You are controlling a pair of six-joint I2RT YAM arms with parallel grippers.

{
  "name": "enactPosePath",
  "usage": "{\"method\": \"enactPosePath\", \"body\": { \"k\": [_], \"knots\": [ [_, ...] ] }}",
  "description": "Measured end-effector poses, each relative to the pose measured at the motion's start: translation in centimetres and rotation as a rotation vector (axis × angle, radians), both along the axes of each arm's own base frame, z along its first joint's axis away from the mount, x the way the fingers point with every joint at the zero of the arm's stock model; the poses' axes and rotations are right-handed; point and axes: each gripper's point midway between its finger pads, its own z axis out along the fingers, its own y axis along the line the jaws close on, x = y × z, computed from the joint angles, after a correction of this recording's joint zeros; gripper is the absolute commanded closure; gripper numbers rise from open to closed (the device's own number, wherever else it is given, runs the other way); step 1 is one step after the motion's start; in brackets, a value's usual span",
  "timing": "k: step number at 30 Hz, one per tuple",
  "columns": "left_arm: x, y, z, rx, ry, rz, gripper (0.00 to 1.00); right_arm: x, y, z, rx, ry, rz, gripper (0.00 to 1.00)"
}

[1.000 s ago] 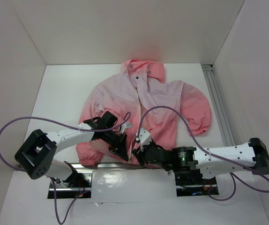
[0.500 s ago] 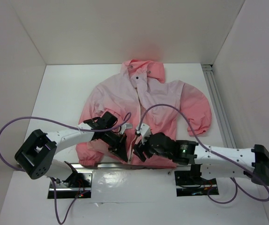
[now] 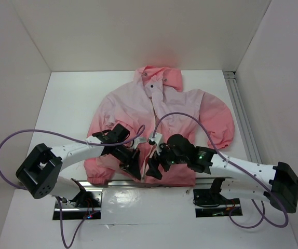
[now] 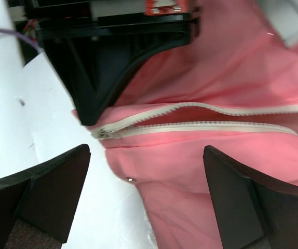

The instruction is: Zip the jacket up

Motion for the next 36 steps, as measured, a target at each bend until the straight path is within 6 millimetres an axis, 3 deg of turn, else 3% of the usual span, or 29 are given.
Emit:
{"method": "enactPosePath", "body": {
  "k": [6, 14, 32, 36],
  "knots": [
    [-0.1, 0.1, 0.0, -0.003, -0.01, -0.009, 1.0, -1.9, 0.7, 0.1, 0.012, 0.005, 0.11, 0.07],
    [-0.1, 0.1, 0.0, -0.004, -0.013, -0.012, 1.0, -4.7, 1.5, -1.4, -0.031, 0.013, 0.227, 0.12],
    [-0.1, 0.1, 0.1, -0.006, -0.01, -0.013, 1.0, -3.9, 2.4, -1.0, -0.011, -0.085, 0.244, 0.19],
    [-0.1, 0.1, 0.1, -0.006, -0.01, -0.013, 1.0, -3.5, 2.5, -1.3, -0.023, -0.1, 0.243, 0.32]
  ]
}}
